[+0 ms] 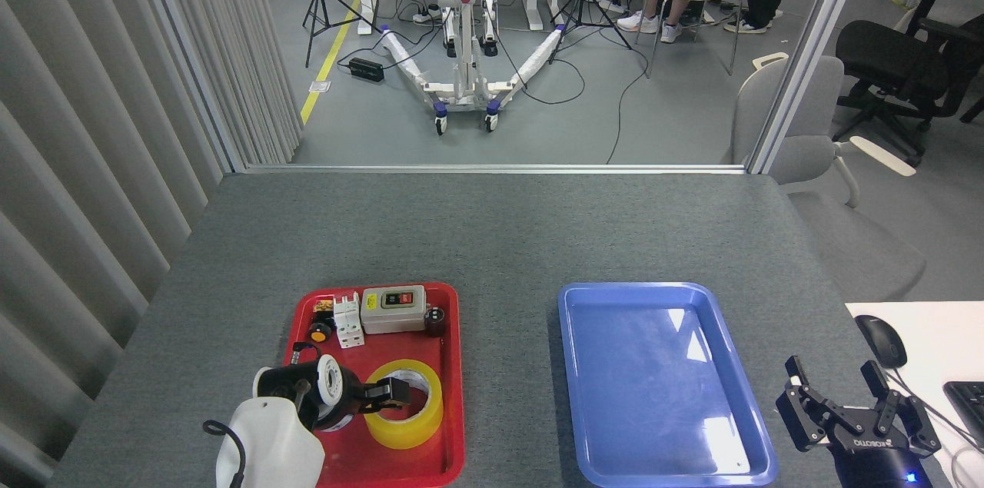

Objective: Place and move tape with both arms
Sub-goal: 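Move the left hand over the yellow tape roll in the red tray, then grasp the yellow tape roll with the left hand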

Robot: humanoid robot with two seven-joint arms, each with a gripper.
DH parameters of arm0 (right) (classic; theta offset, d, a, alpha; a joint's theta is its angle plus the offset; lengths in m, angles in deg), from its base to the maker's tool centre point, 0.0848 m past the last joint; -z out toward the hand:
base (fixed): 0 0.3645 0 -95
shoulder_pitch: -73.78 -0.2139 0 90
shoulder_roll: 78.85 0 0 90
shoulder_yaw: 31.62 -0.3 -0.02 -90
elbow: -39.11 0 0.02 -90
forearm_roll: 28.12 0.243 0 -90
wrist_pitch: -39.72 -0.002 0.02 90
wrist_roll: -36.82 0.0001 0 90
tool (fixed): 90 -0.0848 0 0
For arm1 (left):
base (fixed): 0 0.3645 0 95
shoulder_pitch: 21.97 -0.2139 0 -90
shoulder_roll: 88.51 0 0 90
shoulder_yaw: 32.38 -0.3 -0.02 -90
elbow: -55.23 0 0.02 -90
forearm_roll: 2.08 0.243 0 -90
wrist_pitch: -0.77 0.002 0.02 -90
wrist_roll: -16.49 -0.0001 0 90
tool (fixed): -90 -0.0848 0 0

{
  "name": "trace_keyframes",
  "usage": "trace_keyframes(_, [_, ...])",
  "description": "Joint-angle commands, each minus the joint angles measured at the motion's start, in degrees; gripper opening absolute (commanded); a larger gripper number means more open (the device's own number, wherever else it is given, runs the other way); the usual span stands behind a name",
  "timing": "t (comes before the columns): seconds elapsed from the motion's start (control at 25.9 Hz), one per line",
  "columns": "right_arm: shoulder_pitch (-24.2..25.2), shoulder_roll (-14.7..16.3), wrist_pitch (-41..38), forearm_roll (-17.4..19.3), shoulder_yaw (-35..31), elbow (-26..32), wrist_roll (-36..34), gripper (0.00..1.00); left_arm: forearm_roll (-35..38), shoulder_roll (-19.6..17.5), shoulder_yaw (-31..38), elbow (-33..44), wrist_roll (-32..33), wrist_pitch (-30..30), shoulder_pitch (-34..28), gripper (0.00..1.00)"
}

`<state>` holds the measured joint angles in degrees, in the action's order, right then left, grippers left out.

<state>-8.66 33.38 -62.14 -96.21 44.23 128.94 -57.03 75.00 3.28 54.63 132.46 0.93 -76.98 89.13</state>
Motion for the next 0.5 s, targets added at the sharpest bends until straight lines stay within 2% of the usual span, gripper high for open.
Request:
trace_keyframes(0.0, [0.00, -0.08, -0.01, -0.03, 0.00, 0.00, 0.07, 0.99, 0.00, -0.03, -1.05, -2.88, -2.98, 1.38, 0.52, 1.00])
trace_keyframes(0.27, [0.00, -0.08, -0.01, -0.03, 0.00, 0.00, 0.07, 0.99, 0.00, 0.23, -2.28, -4.11, -9.40, 2.43, 0.52, 1.00])
trace_keyframes(0.46, [0.00, -0.08, -0.01, -0.03, -0.09, 0.00, -0.02, 0.99, 0.09, -0.03, -2.37, -4.72, -10.63, 2.43, 0.52, 1.00])
